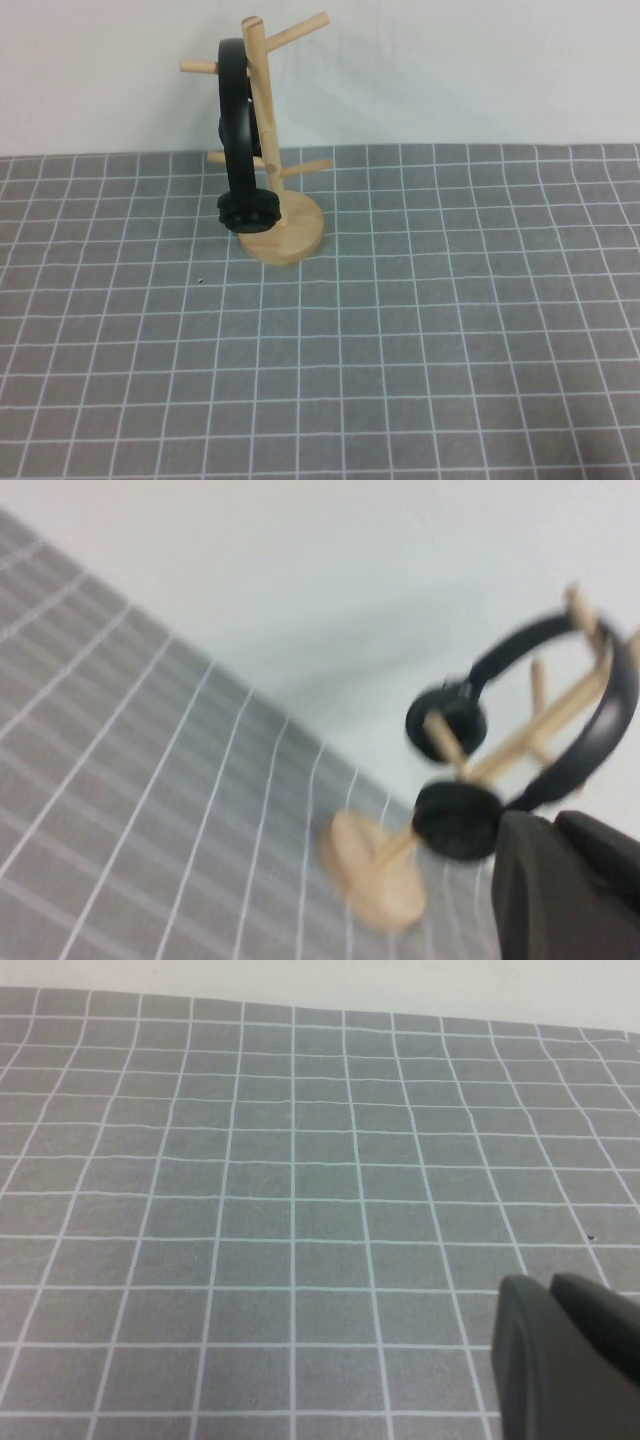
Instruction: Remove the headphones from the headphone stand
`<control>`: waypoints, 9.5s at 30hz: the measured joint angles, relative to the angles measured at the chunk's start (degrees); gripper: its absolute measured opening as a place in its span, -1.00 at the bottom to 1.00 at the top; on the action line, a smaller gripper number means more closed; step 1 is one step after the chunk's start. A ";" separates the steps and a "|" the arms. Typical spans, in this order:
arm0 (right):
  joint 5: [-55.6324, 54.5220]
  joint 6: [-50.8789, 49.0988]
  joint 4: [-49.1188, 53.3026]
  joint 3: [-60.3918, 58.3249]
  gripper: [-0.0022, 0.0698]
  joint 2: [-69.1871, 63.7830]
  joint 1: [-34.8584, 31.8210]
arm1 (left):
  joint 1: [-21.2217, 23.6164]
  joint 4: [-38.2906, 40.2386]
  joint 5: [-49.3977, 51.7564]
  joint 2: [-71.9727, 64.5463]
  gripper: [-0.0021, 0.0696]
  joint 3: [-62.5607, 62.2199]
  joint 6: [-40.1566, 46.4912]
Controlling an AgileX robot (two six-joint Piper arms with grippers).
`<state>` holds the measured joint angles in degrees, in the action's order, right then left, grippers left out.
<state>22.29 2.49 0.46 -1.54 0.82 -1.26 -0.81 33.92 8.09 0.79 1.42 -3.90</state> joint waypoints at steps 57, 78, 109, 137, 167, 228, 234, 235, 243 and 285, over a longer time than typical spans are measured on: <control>0.00 0.00 0.00 0.00 -0.96 0.00 0.00 | 0.00 42.46 44.92 -104.24 0.38 -83.44 63.63; 0.00 0.00 0.00 0.00 -0.96 0.00 0.00 | 0.00 46.40 48.41 -114.01 0.38 -88.89 62.22; 0.00 0.00 0.00 0.00 -0.96 0.00 0.00 | -0.22 38.81 40.88 -111.15 0.38 -89.56 67.86; 0.00 0.00 0.00 0.00 -0.96 0.00 0.00 | -4.22 39.63 34.06 -113.62 0.30 -89.66 71.69; 0.00 0.00 0.00 0.00 -0.96 0.00 0.00 | -4.54 22.70 39.12 -103.08 -0.48 -89.66 56.40; 0.00 0.00 0.00 0.00 -0.96 0.00 0.00 | -32.53 -15.03 34.06 -104.71 0.16 -69.53 17.93; 0.00 0.00 0.00 0.00 -0.96 0.00 0.00 | -32.53 -15.03 35.36 -95.72 -0.31 -69.53 18.39; 0.00 0.00 0.00 0.00 -0.96 0.00 0.00 | -32.53 -15.03 35.48 -93.98 -0.47 -69.40 18.39; 0.00 0.00 0.00 0.00 -0.96 0.00 0.00 | -33.96 -16.19 29.86 -71.96 -0.93 -61.71 19.65; 0.00 0.00 0.00 0.00 -0.96 0.00 0.00 | -1.00 -27.12 -15.37 -0.82 -0.95 -0.06 11.77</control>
<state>22.29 2.49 0.46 -1.54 0.82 -1.26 -1.81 6.81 -7.28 -0.03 1.36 7.86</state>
